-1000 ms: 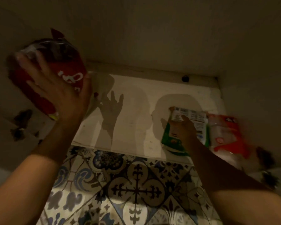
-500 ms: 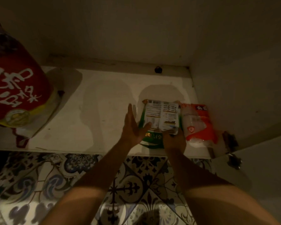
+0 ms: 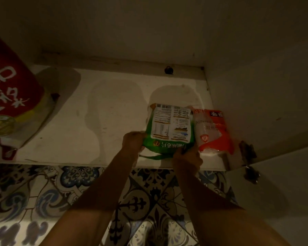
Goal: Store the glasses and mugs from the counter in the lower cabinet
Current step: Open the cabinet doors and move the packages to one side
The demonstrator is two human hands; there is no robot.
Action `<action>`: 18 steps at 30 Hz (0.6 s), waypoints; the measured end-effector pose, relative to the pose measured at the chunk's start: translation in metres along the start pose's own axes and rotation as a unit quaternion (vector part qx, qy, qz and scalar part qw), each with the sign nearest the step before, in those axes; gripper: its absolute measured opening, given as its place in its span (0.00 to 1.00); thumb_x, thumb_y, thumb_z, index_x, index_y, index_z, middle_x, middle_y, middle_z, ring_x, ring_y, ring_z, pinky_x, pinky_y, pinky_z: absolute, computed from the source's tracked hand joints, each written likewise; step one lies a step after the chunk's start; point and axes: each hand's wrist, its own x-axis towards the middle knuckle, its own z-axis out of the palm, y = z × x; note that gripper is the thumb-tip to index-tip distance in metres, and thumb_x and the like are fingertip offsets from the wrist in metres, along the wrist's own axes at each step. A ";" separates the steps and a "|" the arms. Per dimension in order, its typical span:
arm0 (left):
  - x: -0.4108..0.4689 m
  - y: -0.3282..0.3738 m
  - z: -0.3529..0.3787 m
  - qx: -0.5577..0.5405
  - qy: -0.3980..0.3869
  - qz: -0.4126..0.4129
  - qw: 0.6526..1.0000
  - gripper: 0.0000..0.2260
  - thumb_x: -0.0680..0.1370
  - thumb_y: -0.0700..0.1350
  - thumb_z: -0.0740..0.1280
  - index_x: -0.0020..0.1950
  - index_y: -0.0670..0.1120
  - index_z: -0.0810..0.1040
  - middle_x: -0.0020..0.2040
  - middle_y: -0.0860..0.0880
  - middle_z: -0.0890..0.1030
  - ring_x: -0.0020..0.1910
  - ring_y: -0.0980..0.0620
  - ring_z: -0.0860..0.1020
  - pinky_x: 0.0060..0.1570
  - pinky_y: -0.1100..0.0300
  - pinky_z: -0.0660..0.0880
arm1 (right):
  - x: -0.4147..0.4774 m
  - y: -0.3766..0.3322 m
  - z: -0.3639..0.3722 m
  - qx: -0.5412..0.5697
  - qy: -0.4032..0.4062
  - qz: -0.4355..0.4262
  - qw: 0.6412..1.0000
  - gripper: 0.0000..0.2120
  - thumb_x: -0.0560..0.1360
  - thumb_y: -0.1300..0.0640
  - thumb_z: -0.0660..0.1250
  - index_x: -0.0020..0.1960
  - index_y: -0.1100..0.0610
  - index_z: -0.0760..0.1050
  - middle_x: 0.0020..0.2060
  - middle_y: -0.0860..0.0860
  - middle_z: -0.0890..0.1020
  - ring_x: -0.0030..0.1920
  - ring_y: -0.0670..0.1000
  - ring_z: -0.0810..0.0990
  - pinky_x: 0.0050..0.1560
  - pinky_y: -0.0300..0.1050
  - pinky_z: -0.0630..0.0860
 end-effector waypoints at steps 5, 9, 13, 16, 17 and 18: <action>-0.005 0.005 0.000 0.032 -0.036 0.011 0.999 0.07 0.76 0.38 0.70 0.39 0.41 0.77 0.27 0.43 0.73 0.25 0.49 0.68 0.28 0.62 0.63 | 0.012 -0.013 -0.006 0.033 0.004 0.055 0.998 0.22 0.81 0.49 0.63 0.71 0.60 0.70 0.63 0.62 0.79 0.64 0.65 0.76 0.63 0.59 0.73; -0.009 0.017 -0.002 0.038 -0.043 0.024 0.998 0.08 0.72 0.40 0.74 0.40 0.40 0.76 0.27 0.44 0.77 0.26 0.49 0.71 0.22 0.65 0.68 | 0.016 -0.026 -0.014 0.138 0.007 0.103 0.985 0.16 0.80 0.53 0.66 0.62 0.63 0.78 0.58 0.60 0.82 0.59 0.61 0.80 0.53 0.49 0.74; -0.020 0.036 -0.003 -0.087 -0.076 -0.014 0.993 0.13 0.79 0.32 0.66 0.64 0.32 0.74 0.58 0.31 0.79 0.46 0.42 0.80 0.37 0.59 0.82 | 0.025 -0.041 -0.025 0.250 -0.042 0.149 0.956 0.17 0.77 0.55 0.69 0.62 0.62 0.77 0.56 0.59 0.82 0.55 0.60 0.81 0.50 0.52 0.79; -0.024 0.048 -0.007 -0.145 -0.088 -0.032 0.985 0.06 0.81 0.33 0.64 0.56 0.34 0.77 0.61 0.33 0.79 0.46 0.42 0.81 0.41 0.52 0.84 | 0.031 -0.054 -0.033 0.332 -0.088 0.206 0.916 0.08 0.77 0.58 0.69 0.52 0.60 0.72 0.44 0.56 0.79 0.39 0.52 0.77 0.35 0.43 0.75; -0.024 0.051 -0.010 -0.160 -0.088 -0.032 0.983 0.05 0.81 0.33 0.64 0.54 0.34 0.77 0.58 0.33 0.79 0.43 0.43 0.81 0.37 0.54 0.83 | 0.031 -0.060 -0.036 0.339 -0.101 0.219 0.909 0.07 0.77 0.59 0.69 0.48 0.60 0.72 0.41 0.54 0.78 0.36 0.50 0.74 0.30 0.40 0.72; -0.026 0.054 -0.013 -0.176 -0.087 -0.032 0.980 0.05 0.81 0.33 0.65 0.54 0.34 0.78 0.56 0.34 0.80 0.43 0.42 0.81 0.35 0.54 0.84 | 0.033 -0.064 -0.038 0.337 -0.117 0.221 0.908 0.06 0.78 0.59 0.69 0.47 0.60 0.73 0.38 0.53 0.77 0.33 0.48 0.73 0.26 0.37 0.70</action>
